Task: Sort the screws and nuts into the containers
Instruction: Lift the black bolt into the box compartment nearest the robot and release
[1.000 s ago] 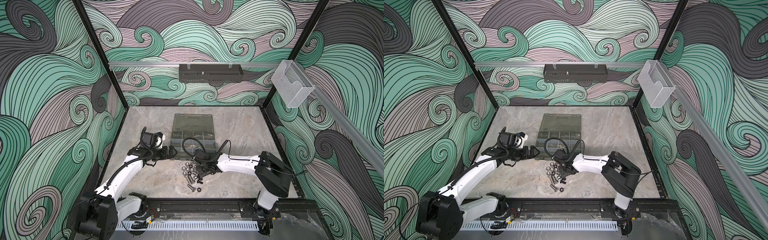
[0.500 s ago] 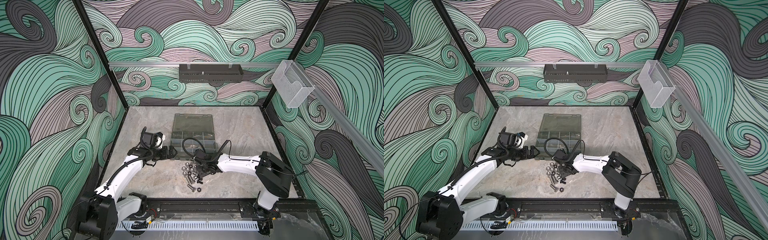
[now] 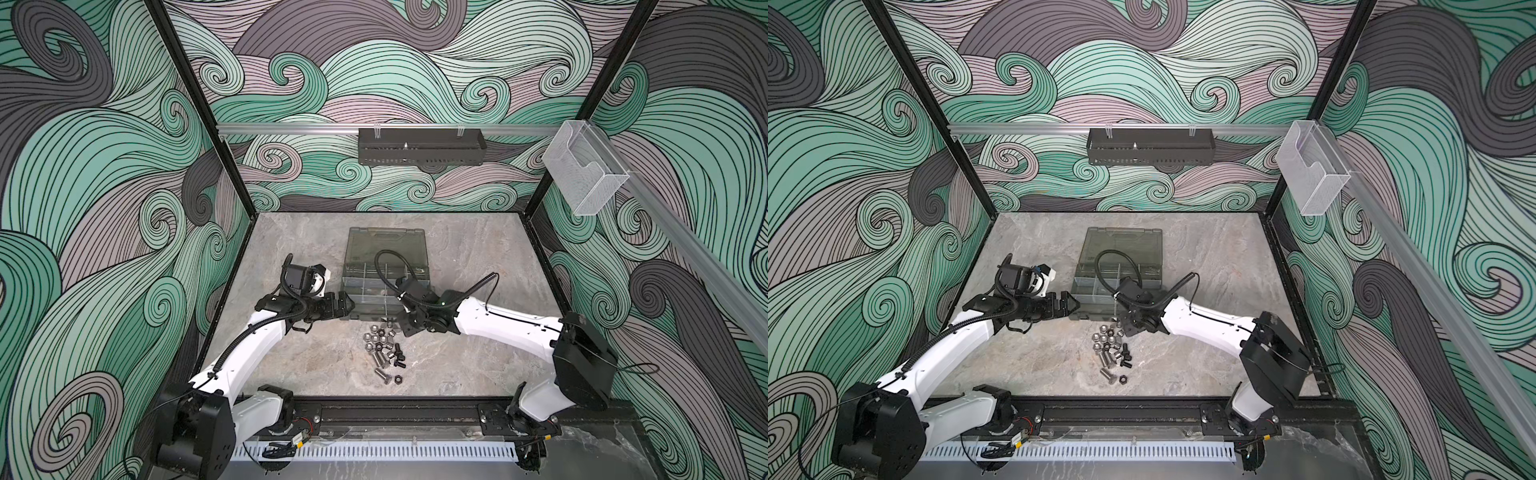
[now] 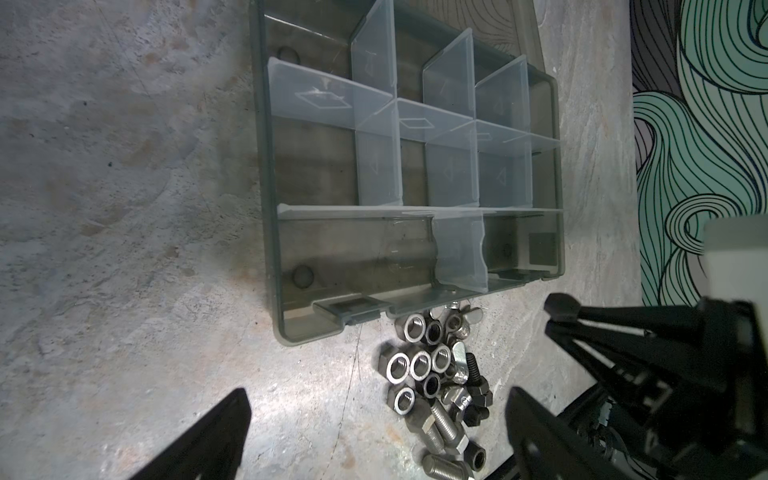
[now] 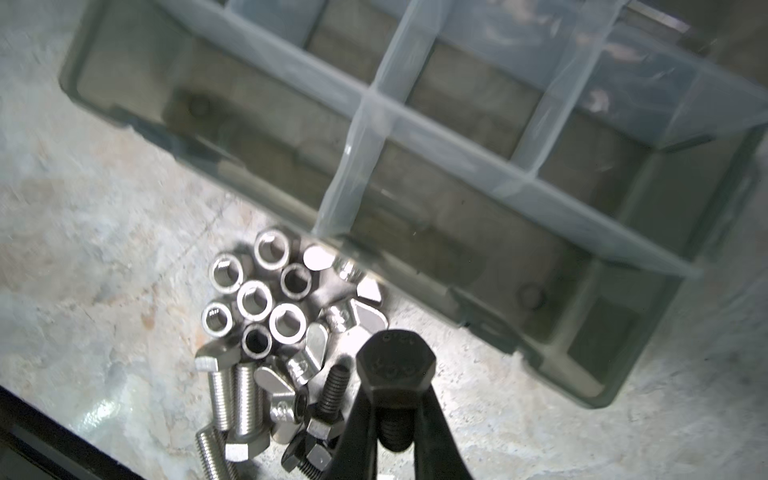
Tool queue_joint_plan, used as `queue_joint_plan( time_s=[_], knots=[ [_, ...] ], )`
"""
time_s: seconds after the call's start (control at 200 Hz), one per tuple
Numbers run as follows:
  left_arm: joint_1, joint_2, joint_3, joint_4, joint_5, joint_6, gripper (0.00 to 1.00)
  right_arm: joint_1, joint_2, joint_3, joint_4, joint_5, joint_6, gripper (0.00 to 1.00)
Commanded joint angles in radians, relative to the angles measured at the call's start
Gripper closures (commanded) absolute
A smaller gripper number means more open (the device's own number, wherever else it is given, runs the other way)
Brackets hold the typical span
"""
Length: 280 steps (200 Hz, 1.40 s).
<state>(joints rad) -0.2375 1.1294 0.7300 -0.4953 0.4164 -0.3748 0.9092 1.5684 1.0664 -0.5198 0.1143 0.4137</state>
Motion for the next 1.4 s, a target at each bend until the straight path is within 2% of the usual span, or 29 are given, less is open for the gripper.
queue_joint_plan(
  time_s=[0.0, 0.135, 0.45, 0.595, 0.79, 1.396],
  knots=[
    [-0.005, 0.000, -0.001, -0.012, 0.018, 0.000, 0.01, -0.061, -0.001, 0.030, -0.025, 0.012, -0.064, 0.91],
    [-0.005, 0.003, -0.001, -0.014, 0.018, -0.001, 0.01, -0.103, 0.041, 0.048, -0.024, 0.003, -0.097, 0.91],
    [-0.008, 0.007, -0.004, -0.015, 0.019, -0.005, 0.01, -0.130, 0.120, 0.068, -0.005, -0.004, -0.113, 0.90],
    [-0.008, 0.008, -0.003, -0.014, 0.019, -0.004, 0.01, -0.132, 0.133, 0.076, 0.002, -0.005, -0.110, 0.84],
    [-0.007, 0.012, -0.002, -0.014, 0.022, -0.004, 0.01, -0.133, 0.132, 0.084, 0.001, -0.002, -0.107, 0.73],
    [-0.009, 0.013, -0.007, -0.017, 0.030, -0.021, 0.01, -0.133, 0.061, 0.060, -0.018, -0.031, -0.103, 0.71]
  ],
)
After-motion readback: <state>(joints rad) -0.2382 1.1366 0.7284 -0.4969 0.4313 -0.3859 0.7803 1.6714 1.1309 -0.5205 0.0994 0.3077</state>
